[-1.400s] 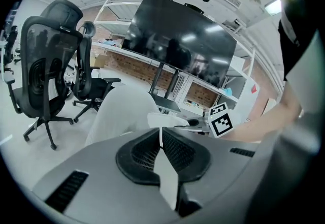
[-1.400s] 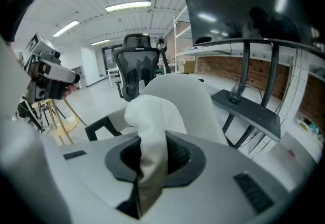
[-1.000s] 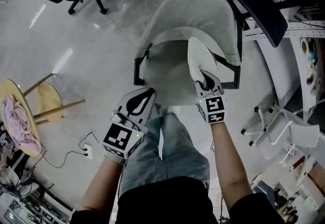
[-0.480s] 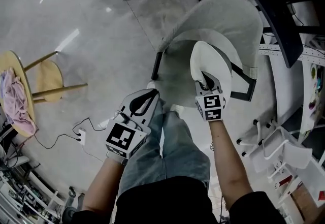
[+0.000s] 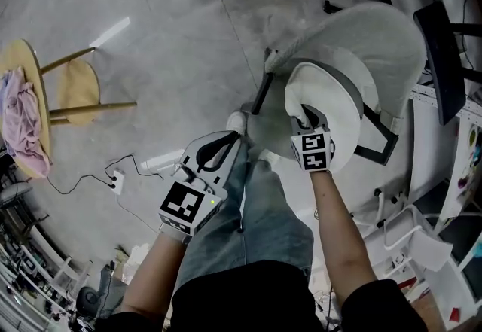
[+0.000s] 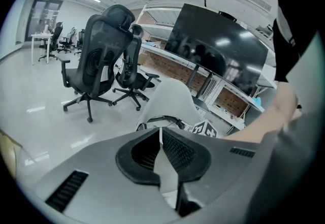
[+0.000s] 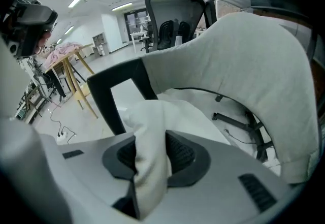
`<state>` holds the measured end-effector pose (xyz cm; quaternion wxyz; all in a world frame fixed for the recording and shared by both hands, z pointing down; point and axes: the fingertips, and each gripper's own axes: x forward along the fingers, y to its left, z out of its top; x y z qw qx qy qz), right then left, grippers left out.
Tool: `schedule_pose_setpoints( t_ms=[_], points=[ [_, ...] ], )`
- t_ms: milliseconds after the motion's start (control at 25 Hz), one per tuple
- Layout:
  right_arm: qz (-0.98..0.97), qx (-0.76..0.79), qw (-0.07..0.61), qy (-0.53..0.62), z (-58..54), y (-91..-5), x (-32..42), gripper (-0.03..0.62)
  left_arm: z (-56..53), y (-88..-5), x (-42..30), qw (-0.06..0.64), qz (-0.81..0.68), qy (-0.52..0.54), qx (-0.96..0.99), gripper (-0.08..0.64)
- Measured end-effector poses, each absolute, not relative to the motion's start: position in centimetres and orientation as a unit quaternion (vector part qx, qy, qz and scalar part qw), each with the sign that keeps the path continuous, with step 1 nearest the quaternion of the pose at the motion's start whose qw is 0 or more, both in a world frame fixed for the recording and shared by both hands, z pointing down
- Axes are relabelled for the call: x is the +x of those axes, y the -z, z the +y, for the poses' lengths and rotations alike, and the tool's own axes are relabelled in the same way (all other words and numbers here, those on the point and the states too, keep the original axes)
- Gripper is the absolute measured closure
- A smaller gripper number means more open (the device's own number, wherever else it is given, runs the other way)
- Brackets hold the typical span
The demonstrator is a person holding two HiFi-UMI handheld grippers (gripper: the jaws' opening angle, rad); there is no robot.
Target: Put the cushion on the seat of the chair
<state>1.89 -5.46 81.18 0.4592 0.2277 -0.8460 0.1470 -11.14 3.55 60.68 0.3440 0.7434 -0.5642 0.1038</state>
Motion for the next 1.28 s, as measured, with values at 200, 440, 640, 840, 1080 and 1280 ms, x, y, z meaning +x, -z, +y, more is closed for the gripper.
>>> schedule_pose_setpoints(
  t_ms=[200,440,640,840,1080,1280],
  points=[
    [-0.838,0.212,0.481,-0.149,-4.5,-83.9,0.8,0.475,4.7,-61.5,-12.2,0.35,-0.572,-0.106,0.734,0.548],
    [-0.827,0.203,0.503,-0.149,-3.5,-86.4,0.3,0.454,5.5,-62.2,-13.8,0.357,-0.583,-0.103,0.723,0.546],
    [-0.818,0.193,0.52,-0.151,-2.9,-88.0,-0.1,0.44,5.7,-62.7,-14.5,0.362,-0.588,-0.1,0.716,0.546],
    [-0.808,0.184,0.539,-0.149,-2.2,-89.6,-0.4,0.412,6.1,-63.1,-14.8,0.368,-0.59,-0.099,0.712,0.548],
    [-0.805,0.166,0.552,-0.14,-1.4,-90.5,-0.7,0.368,6.7,-63.2,-14.9,0.371,-0.593,-0.102,0.707,0.548],
    [-0.806,0.127,0.564,-0.127,-0.3,-91.2,-1.1,0.284,7.1,-63.3,-14.4,0.372,-0.596,-0.104,0.704,0.548]
  ],
)
